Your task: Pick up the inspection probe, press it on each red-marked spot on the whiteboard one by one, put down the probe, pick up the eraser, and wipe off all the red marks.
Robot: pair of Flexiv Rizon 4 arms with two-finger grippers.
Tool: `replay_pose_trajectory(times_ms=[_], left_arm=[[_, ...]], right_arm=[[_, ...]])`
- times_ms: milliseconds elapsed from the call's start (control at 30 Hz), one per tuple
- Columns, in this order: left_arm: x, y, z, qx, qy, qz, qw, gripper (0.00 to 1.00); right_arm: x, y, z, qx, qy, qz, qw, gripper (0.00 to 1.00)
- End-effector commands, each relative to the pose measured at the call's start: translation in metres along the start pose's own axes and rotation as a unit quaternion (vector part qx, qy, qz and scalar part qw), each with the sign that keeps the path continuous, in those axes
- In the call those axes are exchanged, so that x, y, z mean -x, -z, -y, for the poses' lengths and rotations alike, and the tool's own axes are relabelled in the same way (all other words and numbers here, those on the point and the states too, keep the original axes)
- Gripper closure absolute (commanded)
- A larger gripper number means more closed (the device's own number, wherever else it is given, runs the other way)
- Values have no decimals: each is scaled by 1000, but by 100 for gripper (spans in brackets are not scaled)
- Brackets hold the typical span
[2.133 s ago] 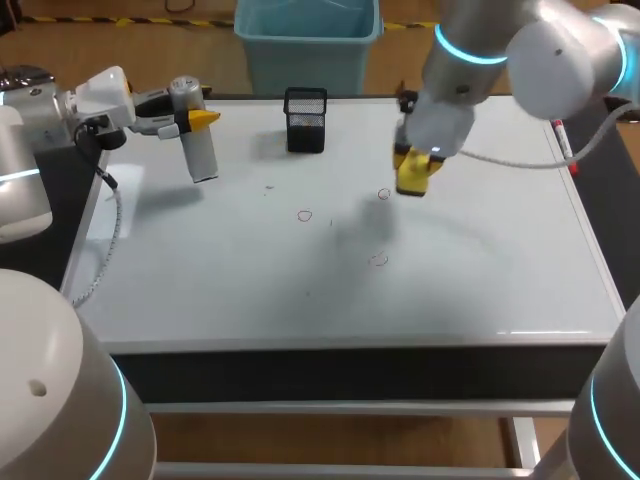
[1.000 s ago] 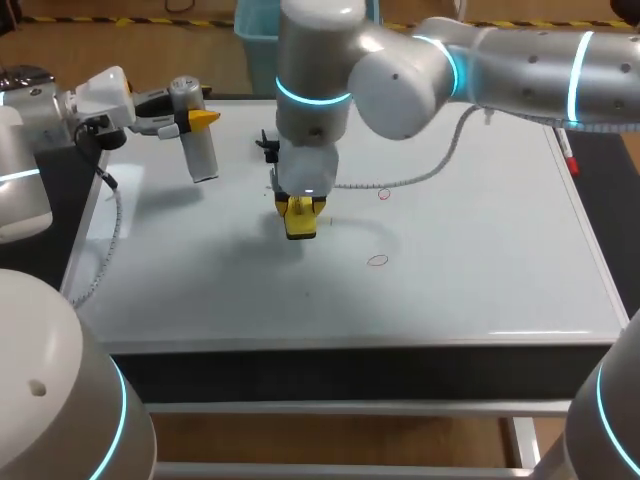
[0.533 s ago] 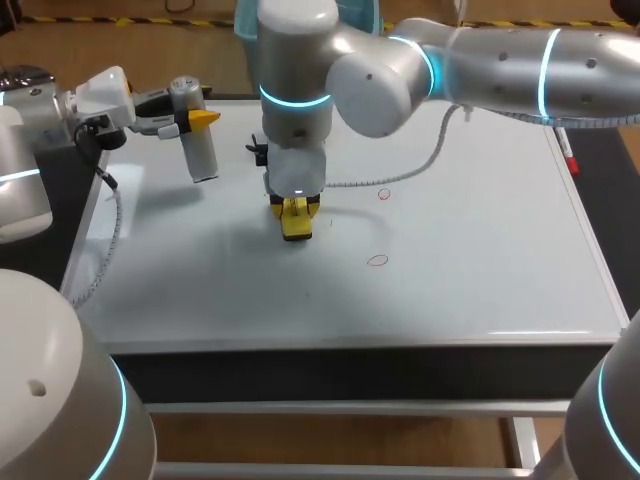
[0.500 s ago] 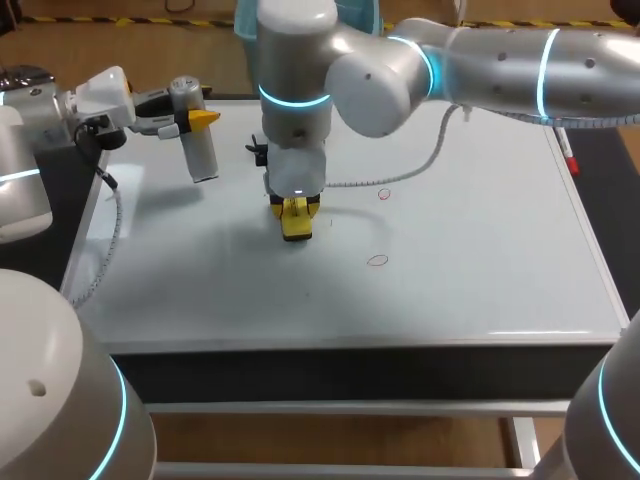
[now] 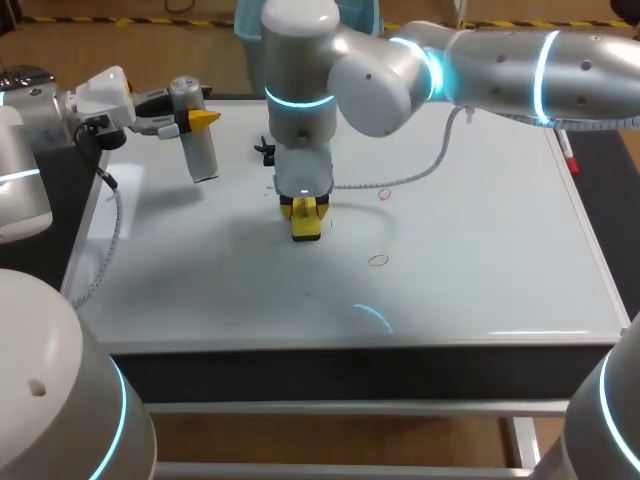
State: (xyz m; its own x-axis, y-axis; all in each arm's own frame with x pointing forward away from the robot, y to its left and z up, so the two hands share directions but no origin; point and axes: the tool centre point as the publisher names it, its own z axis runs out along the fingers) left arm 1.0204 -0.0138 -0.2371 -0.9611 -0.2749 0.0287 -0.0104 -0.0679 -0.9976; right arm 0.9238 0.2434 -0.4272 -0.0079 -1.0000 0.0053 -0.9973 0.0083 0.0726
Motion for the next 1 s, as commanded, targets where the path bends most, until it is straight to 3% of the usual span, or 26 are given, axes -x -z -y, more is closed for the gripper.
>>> replay_pose_trajectory(times_ms=[33, 433, 700, 1000], left_arm=[[1, 0, 1, 0, 0, -1, 1000, 100], [1, 0, 1, 0, 0, -1, 1000, 100], [1, 0, 1, 0, 0, -1, 1000, 100], [1, 0, 1, 0, 0, -1, 1000, 100]], right_arm=[[-18, -9, 9, 2, -11, -1, 1000, 100], [-59, -8, 29, -5, -56, -4, 998, 100], [-75, 30, 41, -15, -59, 11, 998, 100], [-115, 61, 77, -42, -95, 12, 995, 100]])
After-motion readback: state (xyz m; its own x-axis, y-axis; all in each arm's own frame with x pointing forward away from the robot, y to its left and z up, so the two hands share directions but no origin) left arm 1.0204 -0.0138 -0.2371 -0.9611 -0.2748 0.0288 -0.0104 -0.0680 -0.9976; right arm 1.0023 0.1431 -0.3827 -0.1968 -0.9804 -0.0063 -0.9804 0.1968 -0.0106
